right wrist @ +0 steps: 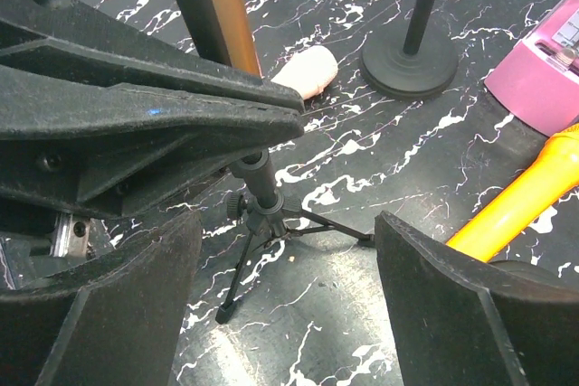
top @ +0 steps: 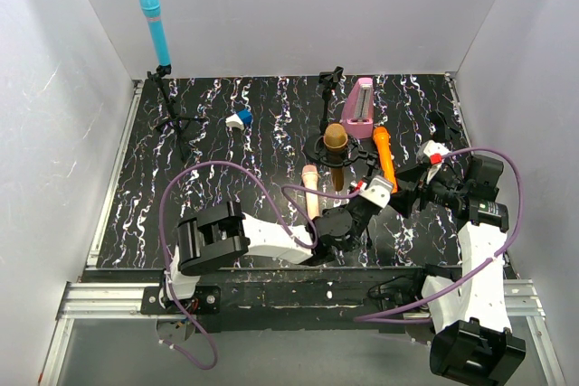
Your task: Attach the microphones to the stand
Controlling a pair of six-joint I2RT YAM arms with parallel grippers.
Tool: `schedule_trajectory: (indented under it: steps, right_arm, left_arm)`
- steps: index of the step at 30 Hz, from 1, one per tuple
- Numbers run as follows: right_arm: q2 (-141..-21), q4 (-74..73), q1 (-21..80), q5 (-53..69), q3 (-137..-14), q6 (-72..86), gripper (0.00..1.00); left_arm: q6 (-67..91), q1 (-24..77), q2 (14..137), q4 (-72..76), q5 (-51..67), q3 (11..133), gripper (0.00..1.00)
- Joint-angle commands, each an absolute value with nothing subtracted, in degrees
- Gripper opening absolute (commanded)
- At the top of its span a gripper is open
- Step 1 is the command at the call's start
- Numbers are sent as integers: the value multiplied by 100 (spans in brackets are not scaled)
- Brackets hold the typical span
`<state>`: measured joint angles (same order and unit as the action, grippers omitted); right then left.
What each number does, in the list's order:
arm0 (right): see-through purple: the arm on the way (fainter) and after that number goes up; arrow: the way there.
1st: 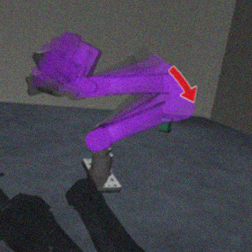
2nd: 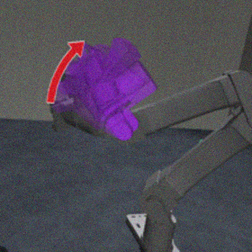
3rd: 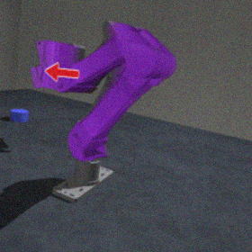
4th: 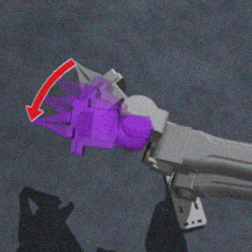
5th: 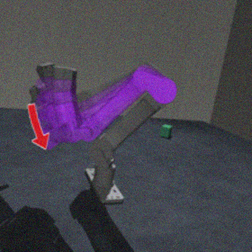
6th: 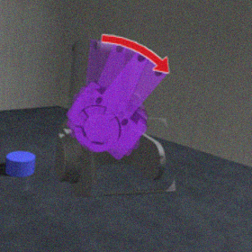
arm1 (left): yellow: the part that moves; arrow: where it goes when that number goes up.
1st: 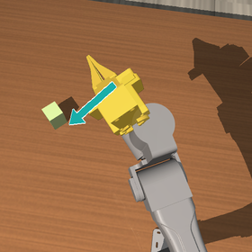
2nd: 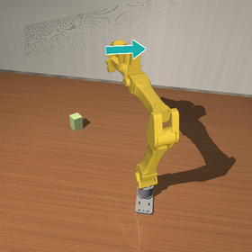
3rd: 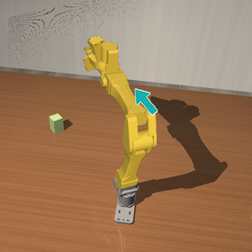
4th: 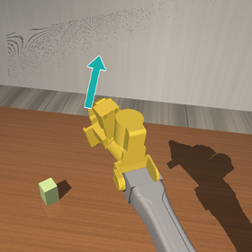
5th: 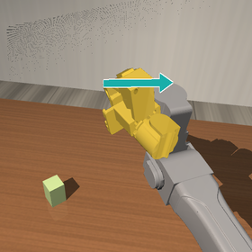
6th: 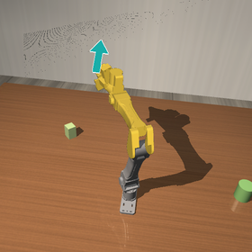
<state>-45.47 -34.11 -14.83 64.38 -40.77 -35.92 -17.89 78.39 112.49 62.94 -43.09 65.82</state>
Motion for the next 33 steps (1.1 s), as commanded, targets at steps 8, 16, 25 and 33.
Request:
schedule_trajectory:
  steps: [8,16,25,33]
  right_arm:
    - [-4526,-3419,-1512,6592,-4166,-3577,84]
    - [-4518,-3436,-1538,6653,-4166,-3577,84]
    - [-4509,-3454,-1556,6697,-4157,-3621,84]
    - [-4500,-3472,-1564,6724,-4166,-3639,84]
  left_arm:
    - [-1591,7761,10759,5950,-3842,6636,0]
    - [-1248,7690,9950,5564,-3366,6161,0]
    - [-571,7690,9238,4940,-3111,5556,23]
    - [-615,7673,9360,5097,-3155,5274,53]
